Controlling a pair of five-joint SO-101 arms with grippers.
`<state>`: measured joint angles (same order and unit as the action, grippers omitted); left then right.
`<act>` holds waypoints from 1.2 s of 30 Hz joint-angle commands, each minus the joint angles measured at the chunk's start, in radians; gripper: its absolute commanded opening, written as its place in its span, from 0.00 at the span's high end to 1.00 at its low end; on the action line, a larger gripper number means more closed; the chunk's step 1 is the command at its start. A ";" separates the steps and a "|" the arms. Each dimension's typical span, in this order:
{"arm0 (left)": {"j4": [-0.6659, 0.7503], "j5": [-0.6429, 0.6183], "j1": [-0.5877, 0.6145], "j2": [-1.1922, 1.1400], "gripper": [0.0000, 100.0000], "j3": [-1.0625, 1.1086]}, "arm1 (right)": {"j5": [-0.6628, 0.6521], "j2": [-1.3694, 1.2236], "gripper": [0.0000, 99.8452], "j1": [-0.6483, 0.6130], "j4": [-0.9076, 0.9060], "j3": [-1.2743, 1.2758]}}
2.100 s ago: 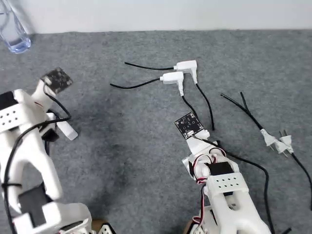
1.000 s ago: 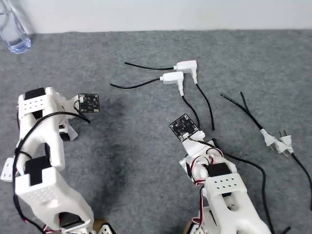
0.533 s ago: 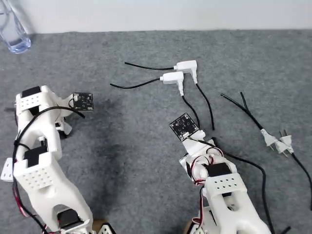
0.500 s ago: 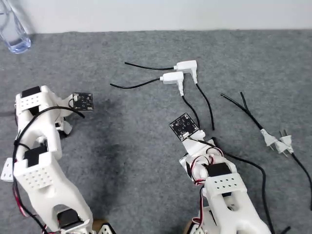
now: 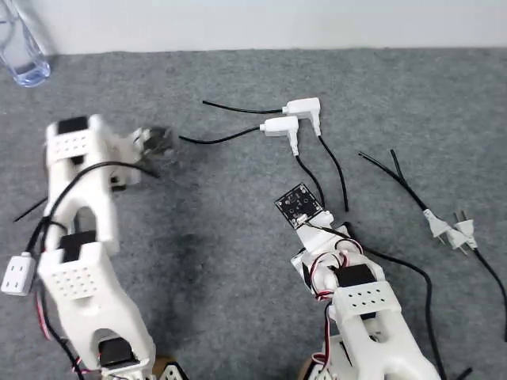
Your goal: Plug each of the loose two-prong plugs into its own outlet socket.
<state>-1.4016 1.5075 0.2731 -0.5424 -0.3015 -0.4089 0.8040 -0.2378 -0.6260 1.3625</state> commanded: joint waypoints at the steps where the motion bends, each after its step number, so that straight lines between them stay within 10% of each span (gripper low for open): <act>1: -0.318 -0.129 -0.143 0.008 0.99 -0.292 | -0.011 0.010 0.67 -0.001 0.019 -0.005; 22: -0.305 -0.964 -0.557 0.373 0.99 0.064 | 0.100 0.019 0.67 0.188 0.087 -0.025; 36: 0.163 -0.675 -0.723 0.658 0.99 0.829 | 0.106 0.019 0.67 0.251 0.093 -0.040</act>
<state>-1.3403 0.7250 -0.4388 0.0667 0.4335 -0.3153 0.8040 -0.0292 -0.5600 1.3656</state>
